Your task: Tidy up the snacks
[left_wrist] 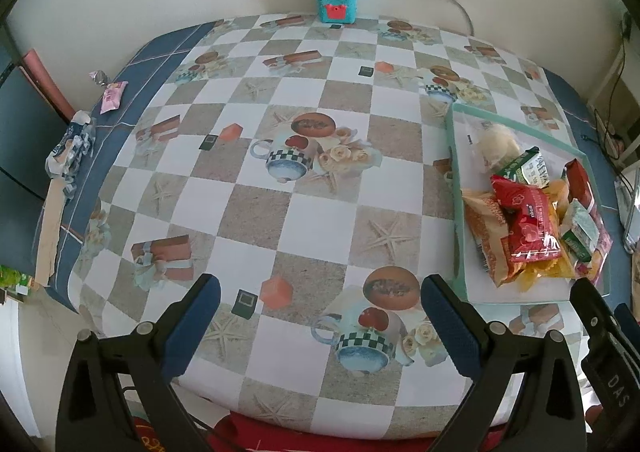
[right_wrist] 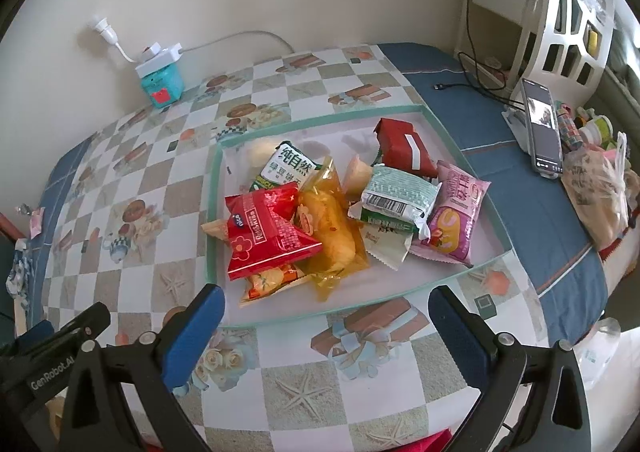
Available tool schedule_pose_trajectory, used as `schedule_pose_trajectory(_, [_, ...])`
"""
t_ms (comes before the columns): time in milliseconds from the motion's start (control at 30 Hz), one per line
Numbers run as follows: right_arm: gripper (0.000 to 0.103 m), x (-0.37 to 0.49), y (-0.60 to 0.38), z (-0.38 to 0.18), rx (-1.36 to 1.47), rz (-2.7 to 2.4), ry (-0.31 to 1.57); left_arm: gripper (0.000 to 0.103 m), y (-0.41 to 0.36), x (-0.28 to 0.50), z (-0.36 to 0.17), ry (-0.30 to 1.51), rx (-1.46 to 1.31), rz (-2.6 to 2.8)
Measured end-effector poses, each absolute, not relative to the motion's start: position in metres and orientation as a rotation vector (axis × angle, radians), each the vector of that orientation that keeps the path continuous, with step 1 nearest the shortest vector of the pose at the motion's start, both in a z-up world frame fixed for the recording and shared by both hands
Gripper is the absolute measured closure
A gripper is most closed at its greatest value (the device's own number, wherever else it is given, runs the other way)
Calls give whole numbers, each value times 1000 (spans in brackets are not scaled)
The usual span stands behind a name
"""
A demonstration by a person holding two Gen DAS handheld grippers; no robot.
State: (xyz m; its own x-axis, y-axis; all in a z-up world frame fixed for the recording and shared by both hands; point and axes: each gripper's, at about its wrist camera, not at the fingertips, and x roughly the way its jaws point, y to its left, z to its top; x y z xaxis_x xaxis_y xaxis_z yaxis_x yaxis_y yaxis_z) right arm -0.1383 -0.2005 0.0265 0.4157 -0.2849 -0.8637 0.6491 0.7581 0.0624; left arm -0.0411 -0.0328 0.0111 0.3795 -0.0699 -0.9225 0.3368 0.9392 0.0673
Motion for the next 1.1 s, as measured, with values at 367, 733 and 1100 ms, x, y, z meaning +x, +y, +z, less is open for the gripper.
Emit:
schedule_pose_trajectory(367, [0,-134,-198,23,408,-601,998,3,-32,-39,11,1159,259,-265])
schedule_pose_trajectory(733, [0,-131,-197,20,398,-599,1010,3,-33,-38,7,1167,264,-258])
schedule_pose_trajectory(1100, [0,-130,-196,19,395,-598,1015,3,-33,-37,5,1177,263,-254])
